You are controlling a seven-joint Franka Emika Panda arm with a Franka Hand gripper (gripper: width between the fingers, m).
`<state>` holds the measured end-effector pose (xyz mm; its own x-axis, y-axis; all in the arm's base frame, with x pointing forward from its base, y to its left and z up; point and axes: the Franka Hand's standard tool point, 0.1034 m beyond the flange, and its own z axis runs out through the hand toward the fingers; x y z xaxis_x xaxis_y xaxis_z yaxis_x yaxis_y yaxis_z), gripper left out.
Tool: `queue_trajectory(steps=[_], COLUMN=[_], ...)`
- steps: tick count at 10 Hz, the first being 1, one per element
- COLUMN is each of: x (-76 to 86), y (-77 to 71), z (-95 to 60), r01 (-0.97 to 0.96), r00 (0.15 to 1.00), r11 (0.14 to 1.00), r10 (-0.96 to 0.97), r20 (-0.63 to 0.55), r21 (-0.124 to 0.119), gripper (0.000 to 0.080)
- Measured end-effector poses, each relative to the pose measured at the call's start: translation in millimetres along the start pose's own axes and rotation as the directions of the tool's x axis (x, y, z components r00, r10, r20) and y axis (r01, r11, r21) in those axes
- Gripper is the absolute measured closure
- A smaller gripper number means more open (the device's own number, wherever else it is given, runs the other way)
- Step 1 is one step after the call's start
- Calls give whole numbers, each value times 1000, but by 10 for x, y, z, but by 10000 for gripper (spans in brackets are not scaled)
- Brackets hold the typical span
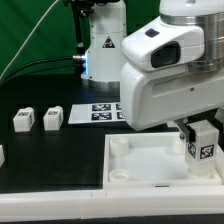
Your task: Assemble one leg
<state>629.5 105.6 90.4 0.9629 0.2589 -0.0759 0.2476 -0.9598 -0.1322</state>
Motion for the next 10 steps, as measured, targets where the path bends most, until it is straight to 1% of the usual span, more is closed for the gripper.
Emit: queue_trajectory(steps=[2, 3, 4, 5, 7, 8, 9, 10], x=[1, -2, 11, 22, 29, 29, 28, 28], y=[-12, 32, 47, 25, -36, -51, -57, -64], z=[3, 0, 1, 1, 9, 14, 17, 19], r01=[-200, -247, -383, -481, -697, -792, -858, -899], r00=[980, 969, 923, 876, 716, 609, 512, 438], r11=[980, 969, 923, 876, 716, 609, 512, 437], r10=[200, 247, 383, 482, 698, 793, 859, 899], r20=[0, -2, -14, -21, -11, -4, 2, 5], r21=[11, 16, 27, 31, 37, 39, 40, 39], gripper=[503, 503, 503, 503, 503, 503, 503, 503])
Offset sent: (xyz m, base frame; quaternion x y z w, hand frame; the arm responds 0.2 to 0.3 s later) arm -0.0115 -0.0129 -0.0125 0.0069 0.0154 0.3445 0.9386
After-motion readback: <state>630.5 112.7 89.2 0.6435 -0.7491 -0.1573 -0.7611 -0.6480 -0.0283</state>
